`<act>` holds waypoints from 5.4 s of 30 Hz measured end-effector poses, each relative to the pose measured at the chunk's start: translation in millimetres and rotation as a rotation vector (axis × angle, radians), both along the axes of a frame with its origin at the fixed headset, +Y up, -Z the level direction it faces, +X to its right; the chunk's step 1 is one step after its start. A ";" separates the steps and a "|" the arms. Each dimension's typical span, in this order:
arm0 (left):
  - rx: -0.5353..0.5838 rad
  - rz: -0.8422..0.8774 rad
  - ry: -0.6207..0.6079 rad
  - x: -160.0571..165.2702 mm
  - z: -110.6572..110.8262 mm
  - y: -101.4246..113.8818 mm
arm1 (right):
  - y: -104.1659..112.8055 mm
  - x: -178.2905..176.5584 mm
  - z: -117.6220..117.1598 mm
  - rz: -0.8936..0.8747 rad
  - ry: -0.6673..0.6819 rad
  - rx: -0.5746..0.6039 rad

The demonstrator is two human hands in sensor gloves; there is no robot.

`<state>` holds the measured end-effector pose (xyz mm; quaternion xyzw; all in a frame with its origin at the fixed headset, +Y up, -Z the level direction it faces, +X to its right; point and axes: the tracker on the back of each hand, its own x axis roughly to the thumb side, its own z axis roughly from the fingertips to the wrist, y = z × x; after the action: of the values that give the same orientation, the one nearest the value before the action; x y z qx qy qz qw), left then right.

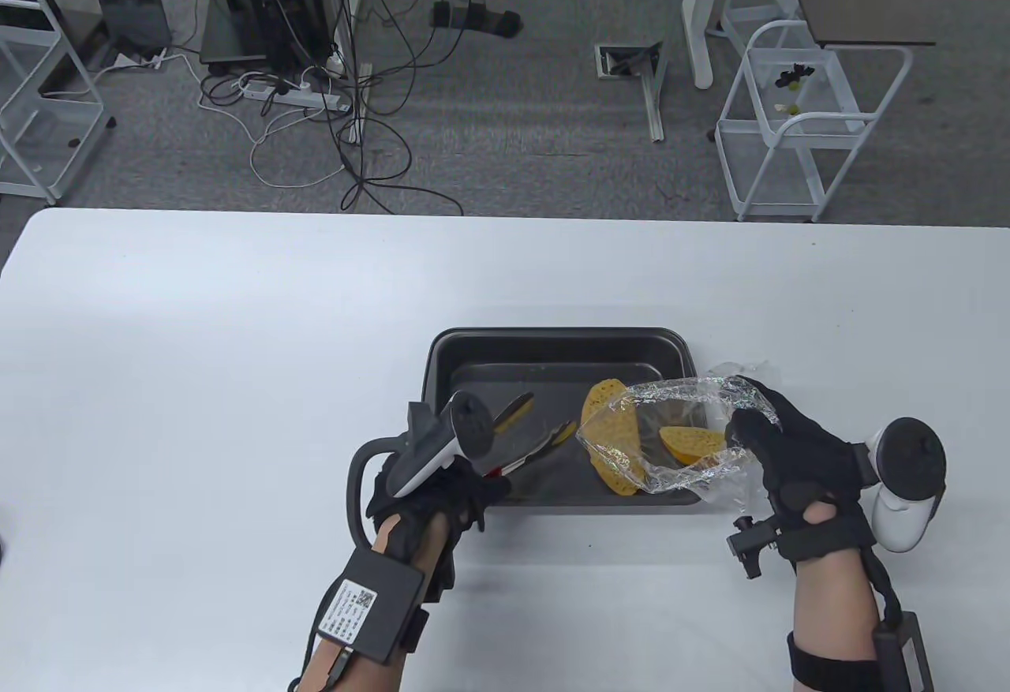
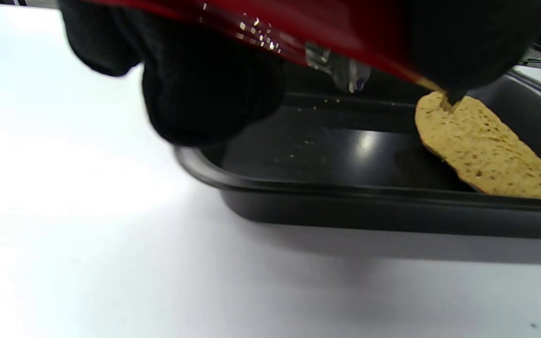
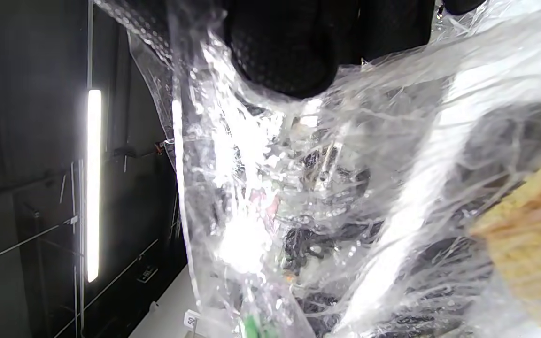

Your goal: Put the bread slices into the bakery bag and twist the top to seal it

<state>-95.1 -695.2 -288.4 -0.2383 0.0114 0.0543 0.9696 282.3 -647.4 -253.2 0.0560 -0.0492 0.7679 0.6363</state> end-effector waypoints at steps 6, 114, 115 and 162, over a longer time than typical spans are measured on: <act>-0.088 0.021 -0.041 20.1 -28.4 -18.8 | -2.2 1.0 -1.2 0.006 0.008 -0.021; -0.345 0.776 0.059 -24.1 52.9 -26.9 | -16.8 -101.1 16.2 1.203 0.087 0.576; -0.326 0.768 0.065 -22.5 54.1 -26.4 | -16.4 -102.8 16.1 1.197 0.108 0.554; -0.372 0.847 -0.031 5.1 56.0 -27.1 | -7.6 -141.8 28.5 0.931 0.458 0.416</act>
<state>-90.0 -722.3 -232.4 -0.3926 -0.0917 0.4392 0.8028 140.5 -654.9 -224.7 0.3616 -0.0303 0.9102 0.1999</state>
